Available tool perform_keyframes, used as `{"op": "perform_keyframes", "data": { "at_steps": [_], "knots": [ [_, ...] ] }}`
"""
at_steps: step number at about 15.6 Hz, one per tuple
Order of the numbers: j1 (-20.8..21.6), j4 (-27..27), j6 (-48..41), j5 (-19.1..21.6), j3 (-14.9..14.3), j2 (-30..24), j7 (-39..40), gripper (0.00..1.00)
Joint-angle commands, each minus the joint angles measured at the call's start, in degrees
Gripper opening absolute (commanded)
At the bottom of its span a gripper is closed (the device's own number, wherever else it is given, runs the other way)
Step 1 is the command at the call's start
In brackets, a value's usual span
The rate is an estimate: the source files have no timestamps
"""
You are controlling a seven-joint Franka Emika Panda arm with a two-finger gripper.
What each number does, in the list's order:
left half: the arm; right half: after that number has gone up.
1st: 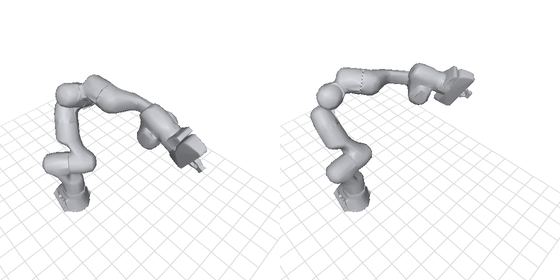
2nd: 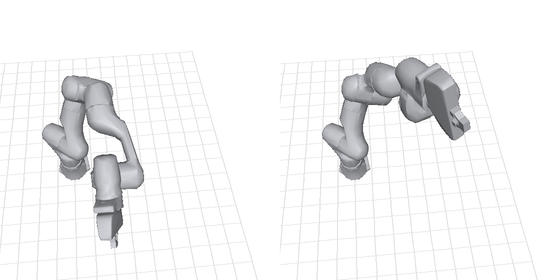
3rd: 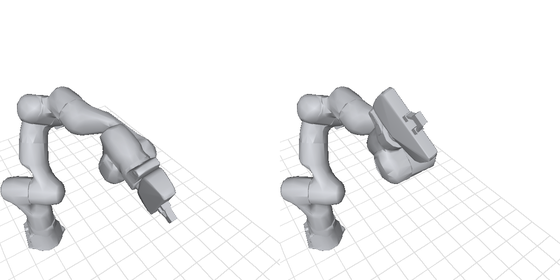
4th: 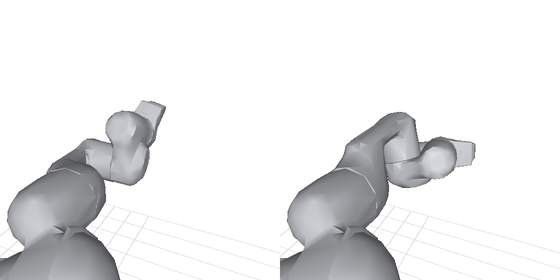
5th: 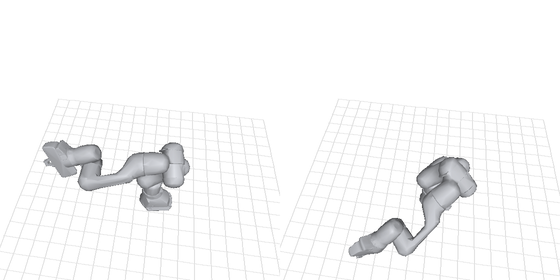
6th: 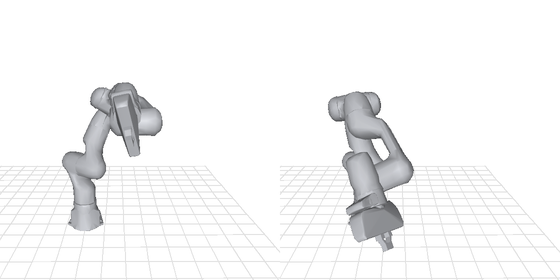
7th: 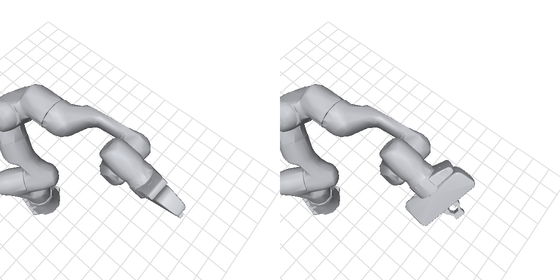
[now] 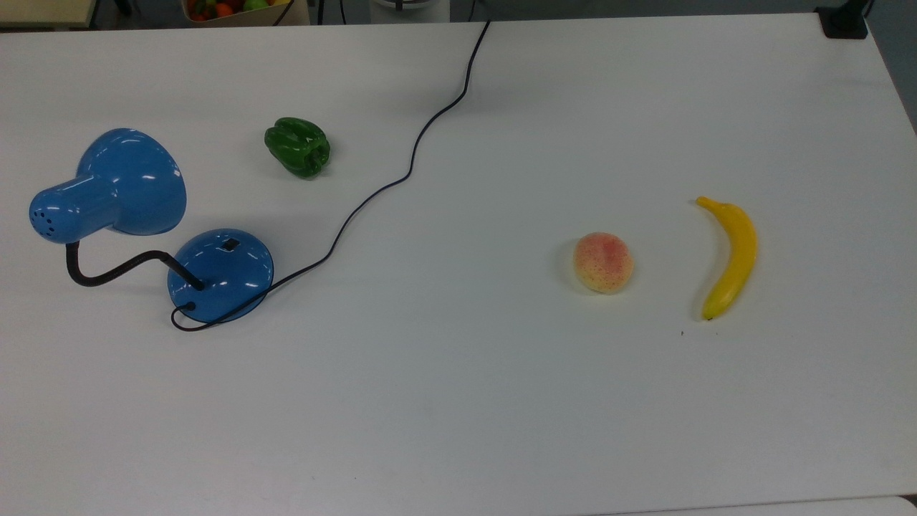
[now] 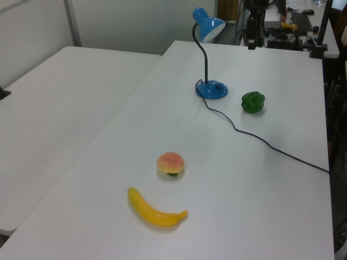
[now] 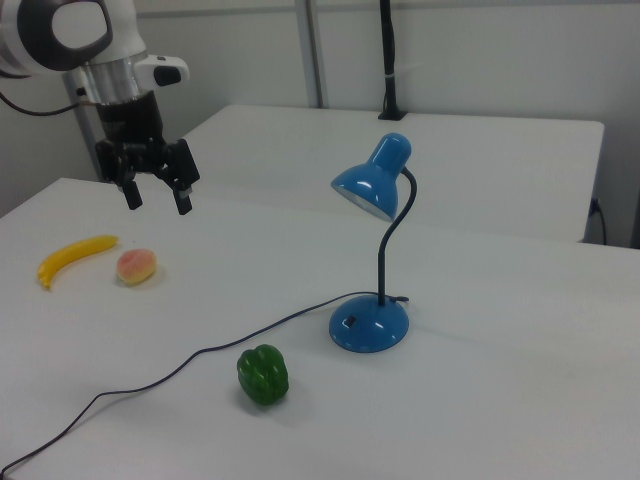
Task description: Turn on desk lamp
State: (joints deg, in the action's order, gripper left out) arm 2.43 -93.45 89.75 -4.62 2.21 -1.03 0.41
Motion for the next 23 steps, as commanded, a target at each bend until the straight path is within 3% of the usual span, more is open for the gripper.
{"op": "perform_keyframes", "data": {
  "at_steps": [1,10,12,14,15,23],
  "knots": [
    [0.3,0.7,-0.6,0.3,-0.5,0.1,-1.1,1.0],
    [0.1,0.7,-0.8,0.3,-0.5,0.1,-0.5,1.0],
    [0.1,0.7,-0.8,0.3,-0.5,0.2,-0.2,0.83],
    [0.0,0.7,-0.9,0.4,-0.5,0.2,1.3,0.22],
    [0.0,0.6,-1.0,0.4,-0.5,0.1,1.5,0.0],
    [0.0,0.6,-0.5,0.4,-0.5,0.2,1.5,0.0]
  ]
}}
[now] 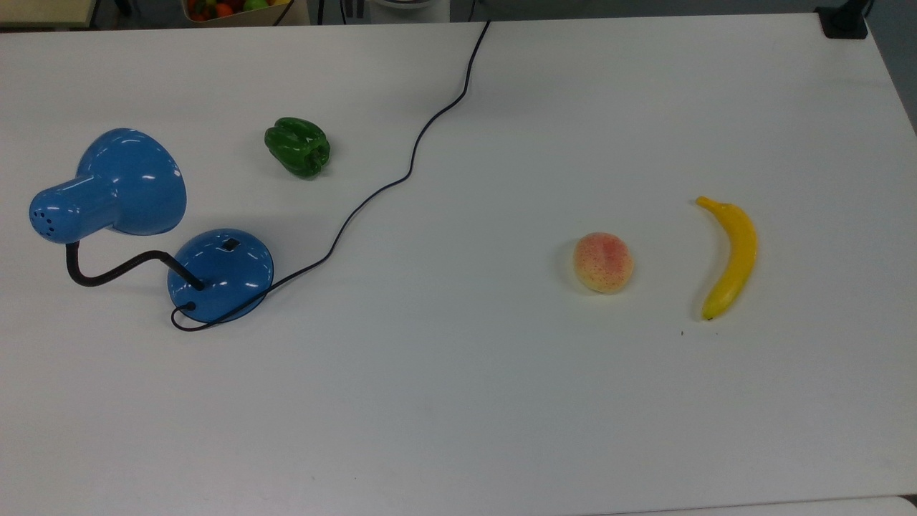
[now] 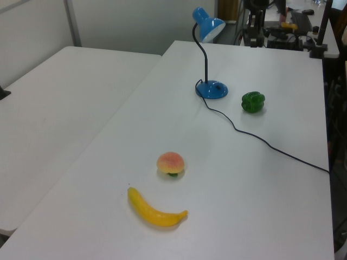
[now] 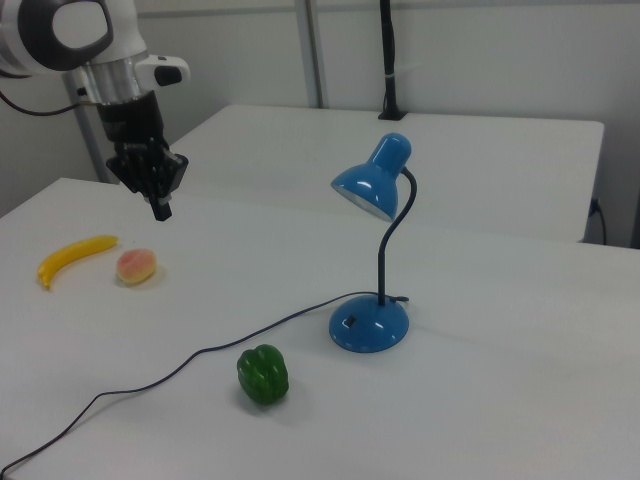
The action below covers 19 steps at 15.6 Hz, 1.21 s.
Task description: Turn on desk lamp
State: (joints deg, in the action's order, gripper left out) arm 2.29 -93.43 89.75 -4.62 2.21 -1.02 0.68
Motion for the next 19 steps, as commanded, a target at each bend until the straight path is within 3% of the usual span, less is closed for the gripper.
{"op": "perform_keyframes", "data": {
  "at_steps": [1,8,12,19],
  "knots": [
    [0.2,0.5,-0.5,0.3,-0.5,0.2,1.3,0.0],
    [-3.0,-0.5,1.9,0.3,-0.4,0.6,0.5,0.0],
    [-5.7,-6.7,8.8,0.3,-0.4,0.7,-0.6,0.0],
    [-10.2,-20.7,30.5,0.3,-0.5,1.0,-15.8,0.0]
  ]
}}
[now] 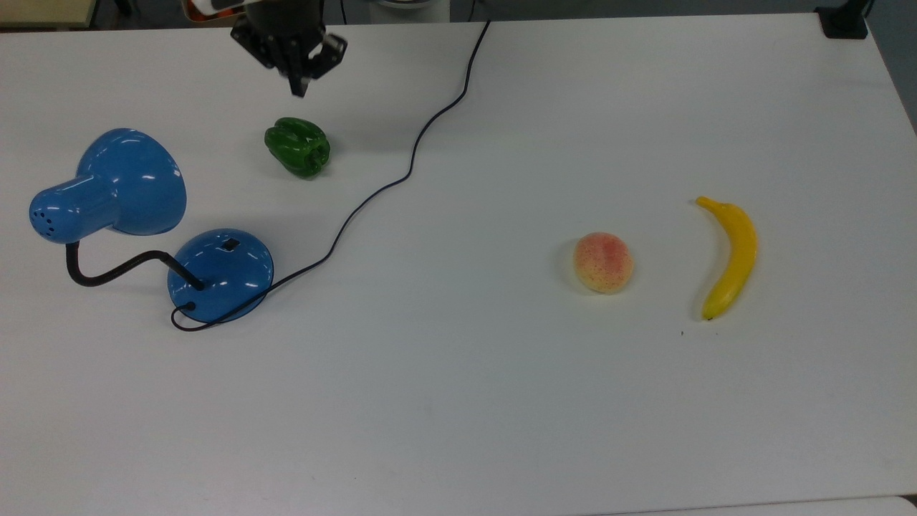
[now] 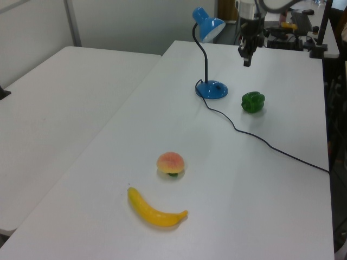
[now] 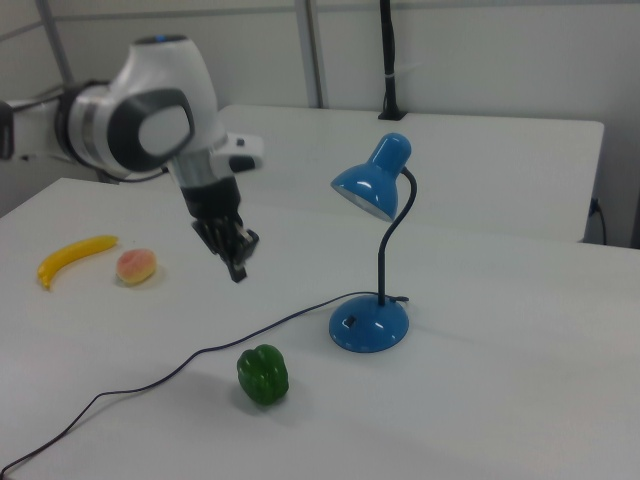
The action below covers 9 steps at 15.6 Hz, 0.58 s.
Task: Turn on desk lamp
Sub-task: 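Move the gripper over the blue lamp base and lower it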
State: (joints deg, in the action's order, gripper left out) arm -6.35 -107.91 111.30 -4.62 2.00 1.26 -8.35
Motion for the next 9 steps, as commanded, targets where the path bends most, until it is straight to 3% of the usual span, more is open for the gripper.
{"op": "perform_keyframes", "data": {
  "at_steps": [1,5,9],
  "knots": [
    [-2.3,-7.0,11.3,0.3,-0.3,-0.6,-8.4,0.0],
    [-5.3,-7.6,18.8,0.3,-0.3,4.2,-14.2,0.0],
    [-6.7,-11.8,30.4,0.3,-0.3,5.3,-18.8,0.0]
  ]
}}
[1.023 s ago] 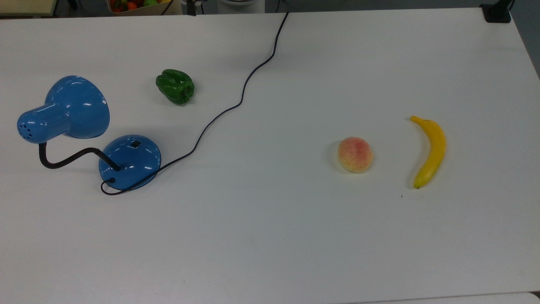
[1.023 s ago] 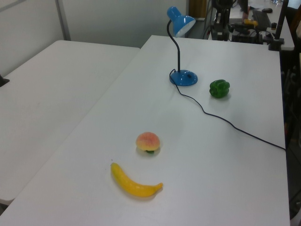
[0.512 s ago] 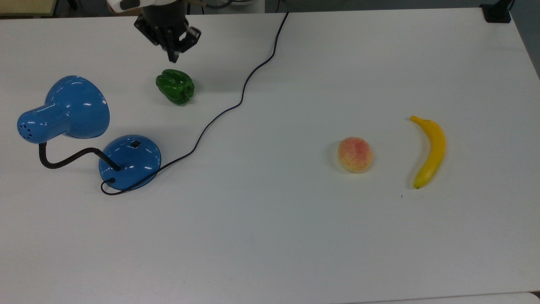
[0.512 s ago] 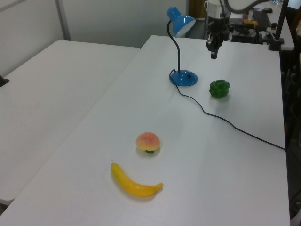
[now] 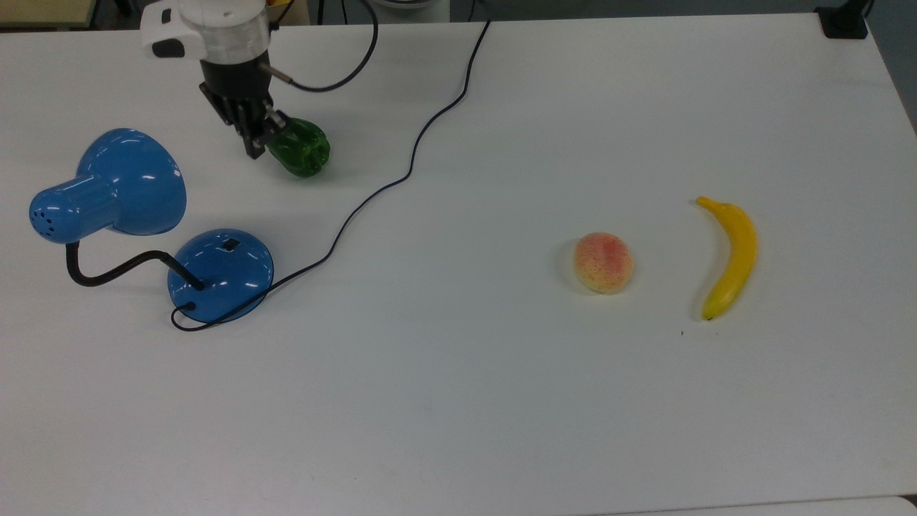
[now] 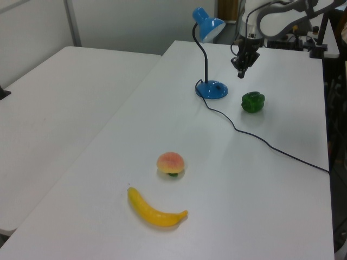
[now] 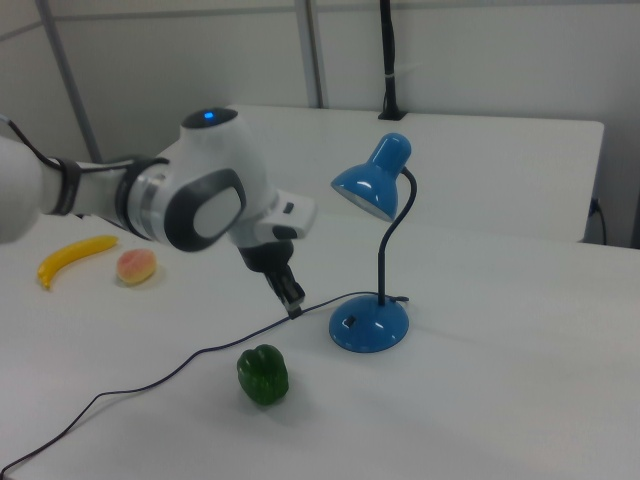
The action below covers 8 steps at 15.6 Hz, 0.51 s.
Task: Turn on desk lamp
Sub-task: 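Move the gripper over the blue lamp base and lower it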
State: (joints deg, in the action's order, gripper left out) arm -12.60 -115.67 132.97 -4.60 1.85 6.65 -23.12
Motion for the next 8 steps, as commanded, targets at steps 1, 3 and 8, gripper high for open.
{"op": "perform_keyframes", "data": {
  "at_steps": [1,3,8],
  "knots": [
    [-0.6,-4.8,12.0,0.3,-0.2,0.7,-4.7,0.0],
    [-0.6,-5.1,15.0,0.3,-0.4,2.8,-4.9,0.0],
    [-0.7,-4.7,21.8,-0.2,-1.1,6.6,-4.8,0.0]
  ]
}}
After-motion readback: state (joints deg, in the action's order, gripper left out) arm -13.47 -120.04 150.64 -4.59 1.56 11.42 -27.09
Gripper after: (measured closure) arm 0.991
